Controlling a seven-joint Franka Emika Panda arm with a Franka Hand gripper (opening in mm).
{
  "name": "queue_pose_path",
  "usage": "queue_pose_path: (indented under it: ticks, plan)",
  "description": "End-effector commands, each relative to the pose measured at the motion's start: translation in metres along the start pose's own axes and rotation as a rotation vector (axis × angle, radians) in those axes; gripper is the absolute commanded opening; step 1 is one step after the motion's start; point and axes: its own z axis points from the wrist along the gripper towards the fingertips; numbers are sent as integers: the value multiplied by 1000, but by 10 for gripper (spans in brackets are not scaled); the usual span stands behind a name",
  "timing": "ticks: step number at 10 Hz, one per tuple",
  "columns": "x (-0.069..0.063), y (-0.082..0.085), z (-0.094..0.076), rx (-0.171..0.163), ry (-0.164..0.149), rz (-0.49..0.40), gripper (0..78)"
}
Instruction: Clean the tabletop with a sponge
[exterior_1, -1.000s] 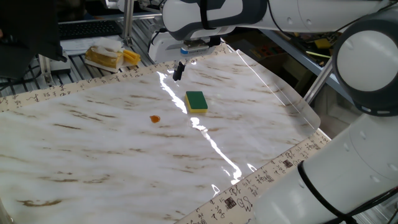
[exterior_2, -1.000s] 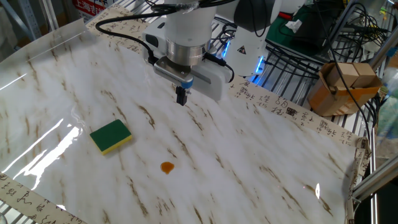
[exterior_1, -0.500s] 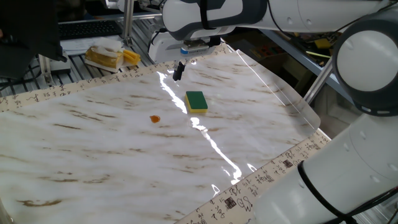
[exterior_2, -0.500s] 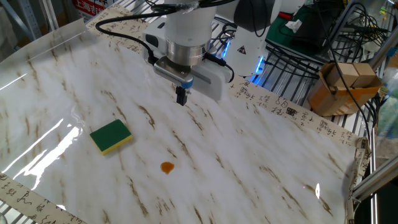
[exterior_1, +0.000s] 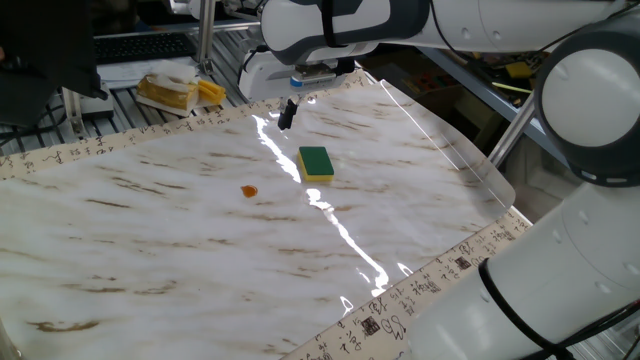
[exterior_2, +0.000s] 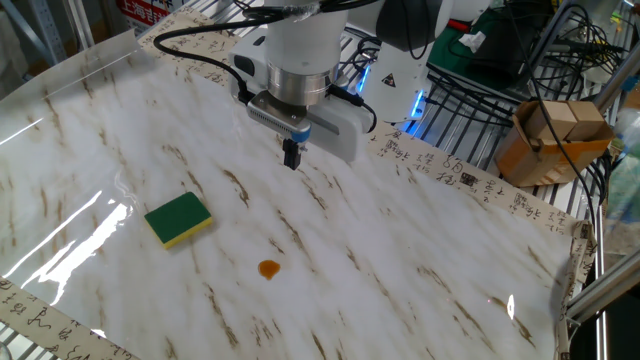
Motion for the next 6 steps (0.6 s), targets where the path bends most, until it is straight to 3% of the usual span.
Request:
queue_pose_path:
  ticks: [1,2,6]
  plan:
    - [0,0,0,-124,27,204,0]
    - [0,0,0,-81,26,198,0]
    - [0,0,0,-78,31,197,0]
